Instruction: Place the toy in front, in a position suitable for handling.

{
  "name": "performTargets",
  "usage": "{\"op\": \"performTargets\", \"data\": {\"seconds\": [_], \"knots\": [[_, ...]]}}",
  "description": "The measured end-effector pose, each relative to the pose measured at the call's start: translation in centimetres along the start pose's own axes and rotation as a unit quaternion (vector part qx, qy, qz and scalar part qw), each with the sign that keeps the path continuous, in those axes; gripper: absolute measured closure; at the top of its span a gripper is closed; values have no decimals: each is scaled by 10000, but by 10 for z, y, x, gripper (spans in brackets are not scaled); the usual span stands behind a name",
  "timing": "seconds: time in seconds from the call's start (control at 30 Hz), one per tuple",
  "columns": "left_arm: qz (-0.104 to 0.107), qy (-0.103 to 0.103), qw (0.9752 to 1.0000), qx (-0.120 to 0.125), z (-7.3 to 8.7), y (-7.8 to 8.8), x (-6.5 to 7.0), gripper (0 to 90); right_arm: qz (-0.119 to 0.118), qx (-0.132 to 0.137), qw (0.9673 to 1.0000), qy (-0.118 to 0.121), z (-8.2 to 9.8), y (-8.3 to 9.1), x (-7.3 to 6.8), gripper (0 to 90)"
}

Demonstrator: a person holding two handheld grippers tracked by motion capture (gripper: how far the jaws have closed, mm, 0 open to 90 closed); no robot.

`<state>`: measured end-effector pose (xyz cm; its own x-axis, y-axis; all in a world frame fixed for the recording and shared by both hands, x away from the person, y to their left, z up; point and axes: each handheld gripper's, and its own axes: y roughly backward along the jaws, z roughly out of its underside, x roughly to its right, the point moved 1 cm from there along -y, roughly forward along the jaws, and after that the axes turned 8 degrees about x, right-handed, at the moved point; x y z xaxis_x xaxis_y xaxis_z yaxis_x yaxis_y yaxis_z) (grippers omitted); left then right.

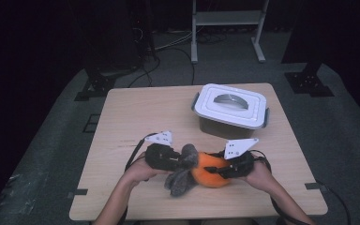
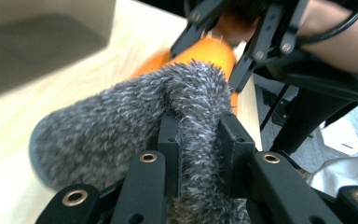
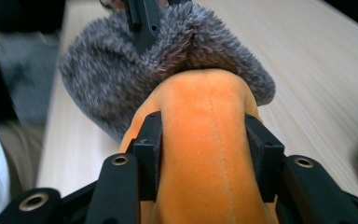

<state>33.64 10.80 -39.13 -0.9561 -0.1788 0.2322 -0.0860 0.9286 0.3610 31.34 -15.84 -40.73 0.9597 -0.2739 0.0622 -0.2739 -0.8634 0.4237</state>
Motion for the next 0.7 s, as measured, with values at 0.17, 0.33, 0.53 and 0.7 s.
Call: {"op": "performTargets", "data": {"seconds": [0.17,0.33,0.53,0.7], "knots": [[-43,-184,9996,204,-18,26,9,734,-479,917,9939,-382,-6,-17,2,545],[64,-39,9999,-77,-6,10,5,734,-640,1036,9908,-597,8,-29,2,461],[213,-121,9997,-26,-14,-12,10,735,-420,755,9946,-578,12,-14,-1,258],[223,-347,9988,-259,-25,-28,15,735,-186,347,9985,-392,11,-2,-4,345]]}}
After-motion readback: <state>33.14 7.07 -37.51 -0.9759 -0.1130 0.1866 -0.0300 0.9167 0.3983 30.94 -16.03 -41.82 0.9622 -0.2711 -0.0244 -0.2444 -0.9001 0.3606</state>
